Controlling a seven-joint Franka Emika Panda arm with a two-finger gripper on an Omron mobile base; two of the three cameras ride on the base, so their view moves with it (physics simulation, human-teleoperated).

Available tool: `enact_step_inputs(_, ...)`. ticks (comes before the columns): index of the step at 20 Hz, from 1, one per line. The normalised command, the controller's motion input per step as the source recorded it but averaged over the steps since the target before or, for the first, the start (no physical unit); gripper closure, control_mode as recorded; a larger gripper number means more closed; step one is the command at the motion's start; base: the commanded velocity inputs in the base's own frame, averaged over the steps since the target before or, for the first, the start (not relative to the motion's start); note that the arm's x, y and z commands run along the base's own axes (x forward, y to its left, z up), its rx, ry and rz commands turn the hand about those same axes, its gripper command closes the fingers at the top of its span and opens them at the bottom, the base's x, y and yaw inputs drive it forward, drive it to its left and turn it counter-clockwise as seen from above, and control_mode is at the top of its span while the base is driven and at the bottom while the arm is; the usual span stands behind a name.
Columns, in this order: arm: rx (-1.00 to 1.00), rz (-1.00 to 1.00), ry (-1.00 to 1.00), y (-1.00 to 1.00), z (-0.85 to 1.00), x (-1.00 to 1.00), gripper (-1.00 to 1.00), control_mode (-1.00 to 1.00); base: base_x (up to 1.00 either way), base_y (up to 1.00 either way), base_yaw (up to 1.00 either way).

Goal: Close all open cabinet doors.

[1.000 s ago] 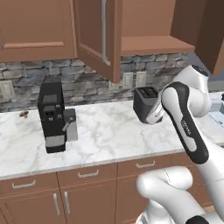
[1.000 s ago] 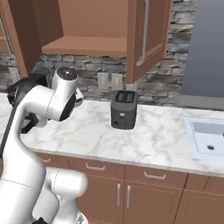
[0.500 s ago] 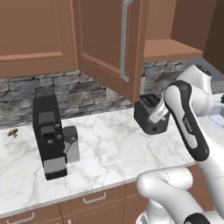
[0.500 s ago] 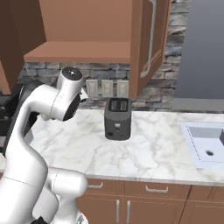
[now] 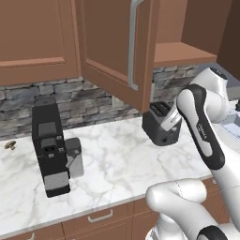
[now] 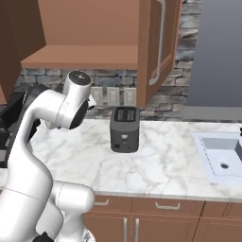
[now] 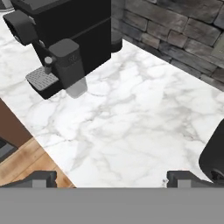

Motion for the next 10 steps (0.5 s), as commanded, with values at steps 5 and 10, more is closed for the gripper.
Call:
enact_step_inputs(5,0.00,0.00,0.00,0.00,0.00,0.00,-1.00,1.00,0.30,0.00,0.02)
enact_step_inputs(10,0.00,0.00,0.00,0.00,0.00,0.00,-1.00,1.00,0.00,0.00,0.00)
